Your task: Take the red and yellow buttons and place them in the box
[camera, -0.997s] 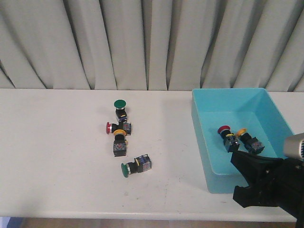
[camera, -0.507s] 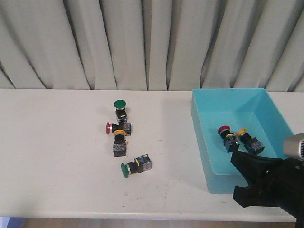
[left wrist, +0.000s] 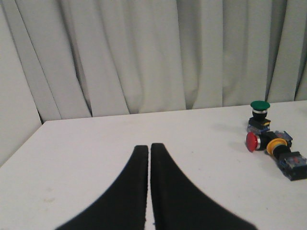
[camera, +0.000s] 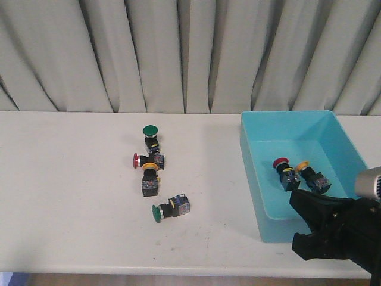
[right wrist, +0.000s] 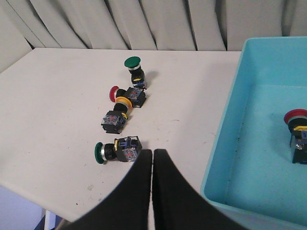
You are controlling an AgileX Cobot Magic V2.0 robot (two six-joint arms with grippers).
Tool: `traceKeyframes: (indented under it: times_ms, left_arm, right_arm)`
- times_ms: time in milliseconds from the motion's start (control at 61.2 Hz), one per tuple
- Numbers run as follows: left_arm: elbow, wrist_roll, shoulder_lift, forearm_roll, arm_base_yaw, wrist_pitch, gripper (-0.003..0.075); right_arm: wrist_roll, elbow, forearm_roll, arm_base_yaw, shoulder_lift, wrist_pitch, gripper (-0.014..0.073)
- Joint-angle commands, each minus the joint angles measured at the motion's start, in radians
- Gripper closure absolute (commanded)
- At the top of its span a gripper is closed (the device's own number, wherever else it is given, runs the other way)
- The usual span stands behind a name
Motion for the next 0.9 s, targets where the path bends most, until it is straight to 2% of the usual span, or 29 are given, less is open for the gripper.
traceKeyframes:
  times_ms: [0,883]
  left_arm:
    - [0.033,-0.024,-0.026,0.007,0.002,-0.107,0.0728]
    - [0.033,-0.027,-0.026,0.001,0.002,-0.095,0.0728]
  right_arm:
    - [-0.007,-0.030,0.033,0.003,-0.007,0.021,0.0599]
    - [-0.008,-0.030,0.033,0.003,-0.007,0.019,0.0599]
